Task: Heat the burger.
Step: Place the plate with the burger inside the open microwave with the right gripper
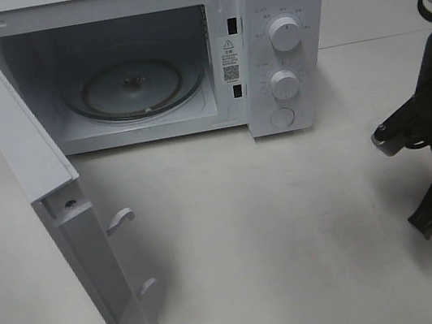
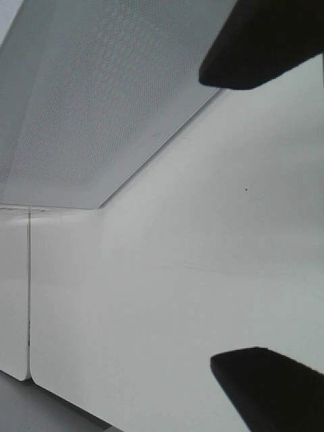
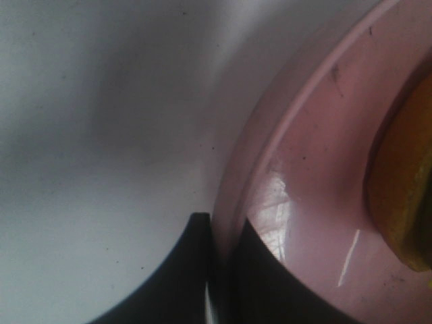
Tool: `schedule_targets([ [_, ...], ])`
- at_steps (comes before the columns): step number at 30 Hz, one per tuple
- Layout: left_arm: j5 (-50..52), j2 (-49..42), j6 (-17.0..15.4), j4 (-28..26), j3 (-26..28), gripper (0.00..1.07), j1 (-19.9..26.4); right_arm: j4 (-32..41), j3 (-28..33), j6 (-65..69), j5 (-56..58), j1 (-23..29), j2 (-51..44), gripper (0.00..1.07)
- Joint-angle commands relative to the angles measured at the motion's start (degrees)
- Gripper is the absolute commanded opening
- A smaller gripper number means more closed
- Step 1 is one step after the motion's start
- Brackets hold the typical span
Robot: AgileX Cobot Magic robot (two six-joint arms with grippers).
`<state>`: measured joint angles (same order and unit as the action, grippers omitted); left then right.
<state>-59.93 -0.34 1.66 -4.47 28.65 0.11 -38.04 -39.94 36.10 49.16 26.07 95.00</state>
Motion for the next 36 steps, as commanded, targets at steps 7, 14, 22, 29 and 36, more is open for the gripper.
schedule_targets([
  [7, 0.5, -1.1, -0.2, -0.2, -0.2, 0.98, 0.1, -3.0, 3.8, 3.0, 4.2, 6.9, -0.4, 0.00],
  [14, 0.5, -1.1, -0.2, -0.2, -0.2, 0.98, 0.1, -2.9, 3.8, 3.0, 6.4, 13.9, -0.4, 0.00],
  [22, 0.5, -1.1, -0.2, -0.2, -0.2, 0.98, 0.1, -2.9, 3.8, 3.0, 8.9, 19.5, -0.4, 0.00],
  [29, 0.5, -1.1, -0.2, -0.2, -0.2, 0.98, 0.1, -3.3, 3.8, 2.8, 10.6, 25.7, -0.4, 0.01],
  [36, 0.5, -1.1, -0.2, -0.2, -0.2, 0.98, 0.1, -3.4, 3.8, 2.2, 11.7, 29.5, -0.4, 0.01],
])
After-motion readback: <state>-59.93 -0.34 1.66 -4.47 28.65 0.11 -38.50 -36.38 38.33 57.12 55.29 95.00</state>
